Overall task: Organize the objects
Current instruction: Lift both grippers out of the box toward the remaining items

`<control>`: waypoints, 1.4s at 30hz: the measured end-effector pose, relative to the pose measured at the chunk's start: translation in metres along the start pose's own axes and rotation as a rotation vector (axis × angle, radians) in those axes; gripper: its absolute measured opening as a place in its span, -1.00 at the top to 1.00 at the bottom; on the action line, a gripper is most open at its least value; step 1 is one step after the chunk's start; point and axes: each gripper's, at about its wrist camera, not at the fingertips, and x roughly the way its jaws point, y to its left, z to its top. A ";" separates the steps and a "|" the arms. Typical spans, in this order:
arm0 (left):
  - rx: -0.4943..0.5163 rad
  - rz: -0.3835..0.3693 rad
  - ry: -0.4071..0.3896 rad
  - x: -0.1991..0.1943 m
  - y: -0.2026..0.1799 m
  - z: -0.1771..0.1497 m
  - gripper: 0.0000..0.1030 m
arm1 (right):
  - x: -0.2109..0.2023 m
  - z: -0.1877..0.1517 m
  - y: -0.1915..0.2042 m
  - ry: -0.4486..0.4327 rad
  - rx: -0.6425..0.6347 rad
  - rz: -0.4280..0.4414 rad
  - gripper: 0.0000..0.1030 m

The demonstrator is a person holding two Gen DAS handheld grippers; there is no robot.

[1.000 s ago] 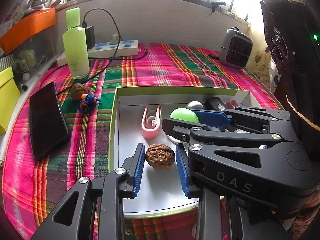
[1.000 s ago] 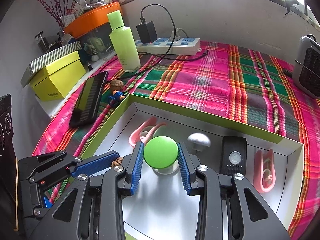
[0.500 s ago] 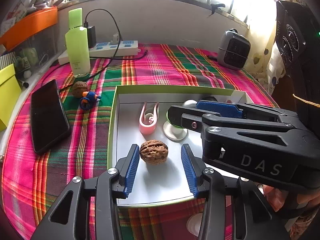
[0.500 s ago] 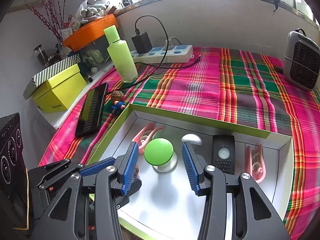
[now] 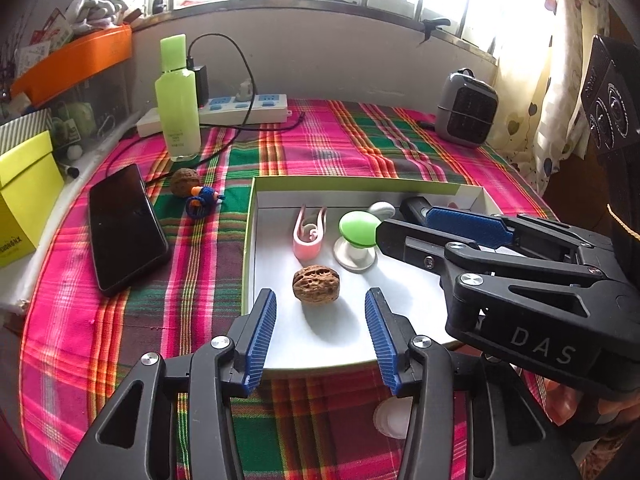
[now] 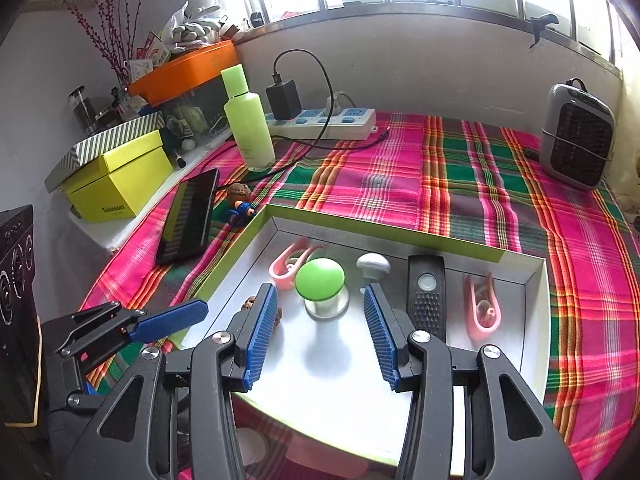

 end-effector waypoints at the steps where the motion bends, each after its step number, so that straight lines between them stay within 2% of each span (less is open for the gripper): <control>1: -0.001 -0.002 -0.002 -0.002 0.000 -0.001 0.12 | -0.002 -0.001 0.000 -0.005 0.004 -0.002 0.09; 17: -0.016 0.002 -0.024 -0.027 -0.003 -0.020 0.12 | -0.032 -0.028 0.002 -0.043 0.036 -0.022 0.09; 21: 0.005 0.032 -0.053 -0.036 -0.007 -0.025 0.12 | -0.040 -0.036 0.004 -0.055 0.036 -0.034 0.09; 24: 0.000 0.010 -0.054 -0.040 -0.007 -0.027 0.12 | -0.047 -0.040 0.005 -0.069 0.033 -0.039 0.10; 32: 0.001 0.013 -0.051 -0.047 -0.009 -0.037 0.12 | -0.069 -0.050 0.002 -0.109 0.045 -0.058 0.10; 42: -0.020 -0.008 -0.036 -0.053 -0.006 -0.055 0.12 | -0.081 -0.070 -0.001 -0.111 0.022 -0.111 0.10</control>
